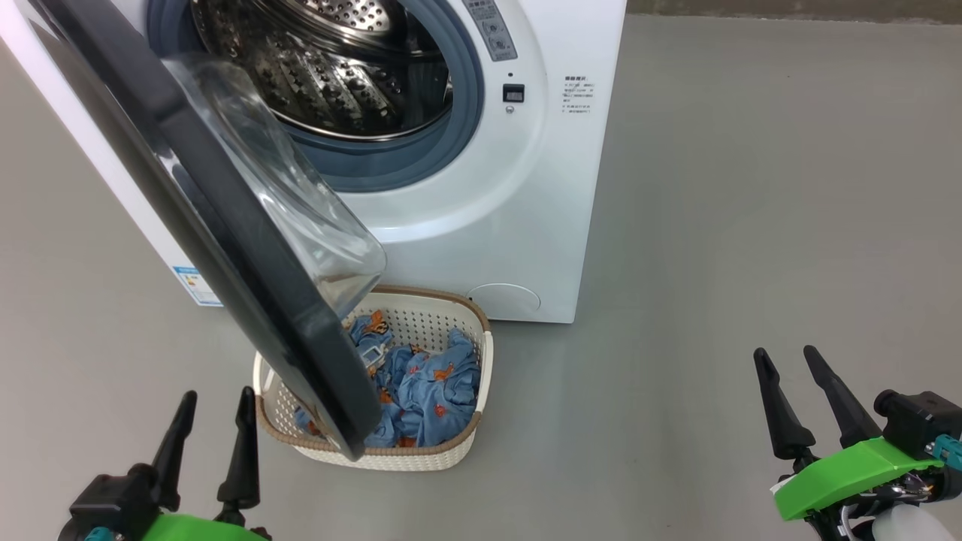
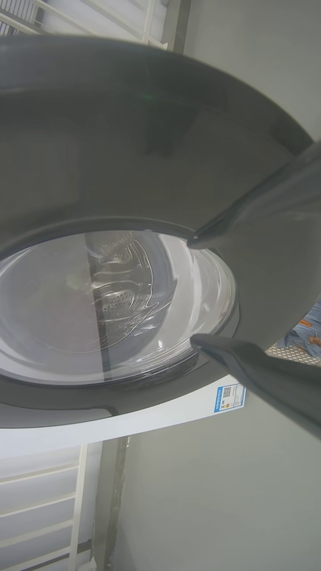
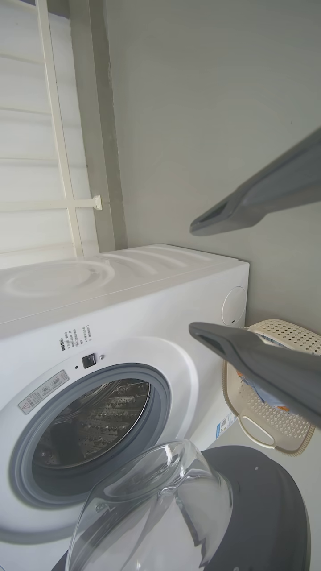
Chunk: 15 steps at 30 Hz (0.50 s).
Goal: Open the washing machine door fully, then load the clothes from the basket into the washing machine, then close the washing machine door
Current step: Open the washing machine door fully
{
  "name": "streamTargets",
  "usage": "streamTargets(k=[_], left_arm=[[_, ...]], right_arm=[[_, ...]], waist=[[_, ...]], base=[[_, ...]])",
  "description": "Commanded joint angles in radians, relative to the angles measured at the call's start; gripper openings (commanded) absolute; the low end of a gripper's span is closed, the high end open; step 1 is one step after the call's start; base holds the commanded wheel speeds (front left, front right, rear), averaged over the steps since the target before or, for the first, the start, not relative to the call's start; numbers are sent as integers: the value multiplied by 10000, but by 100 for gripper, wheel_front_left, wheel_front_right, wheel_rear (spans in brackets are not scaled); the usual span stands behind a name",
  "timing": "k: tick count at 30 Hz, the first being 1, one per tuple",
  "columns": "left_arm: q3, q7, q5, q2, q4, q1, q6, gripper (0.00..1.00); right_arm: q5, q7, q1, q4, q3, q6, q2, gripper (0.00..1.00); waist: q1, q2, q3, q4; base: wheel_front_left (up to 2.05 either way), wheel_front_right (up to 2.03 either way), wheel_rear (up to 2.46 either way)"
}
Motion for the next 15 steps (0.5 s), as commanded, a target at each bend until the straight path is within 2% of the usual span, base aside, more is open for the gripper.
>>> streamTargets(k=[1, 2, 3, 4, 5, 11, 15], left_arm=[[414, -65, 81, 183, -157, -104, 6, 100], [430, -65, 101, 199, -134, -112, 6, 100], [450, -65, 125, 217, -113, -129, 6, 51], [470, -65, 137, 228, -94, -155, 6, 30], [481, -65, 144, 240, -74, -179, 6, 0], [999, -65, 303, 292, -261, -331, 42, 0], [1669, -65, 488, 297, -1490, -555, 386, 0]], right_arm=[[-123, -121, -9, -260, 94, 56, -67, 100], [-182, -122, -6, -254, 111, 56, -70, 100], [-197, -122, -4, -256, 87, 56, -41, 100], [-188, -122, 3, -257, 46, 56, -12, 100], [-204, -122, 11, -253, 27, 56, -10, 100], [-247, -122, 79, -281, -38, 56, 40, 100], [-345, -122, 196, -356, -136, 56, 41, 100]], waist=[[0, 0, 2, -14], [0, 0, -7, -20], [0, 0, -21, -26], [0, 0, -39, -28], [0, 0, -60, -26], [0, 0, -201, -10], [0, 0, -331, 43]], base=[[0, 0, 0], [0, 0, 0], [0, 0, 0], [0, 0, 0], [0, 0, 0], [0, 0, 0], [0, 0, 0]])
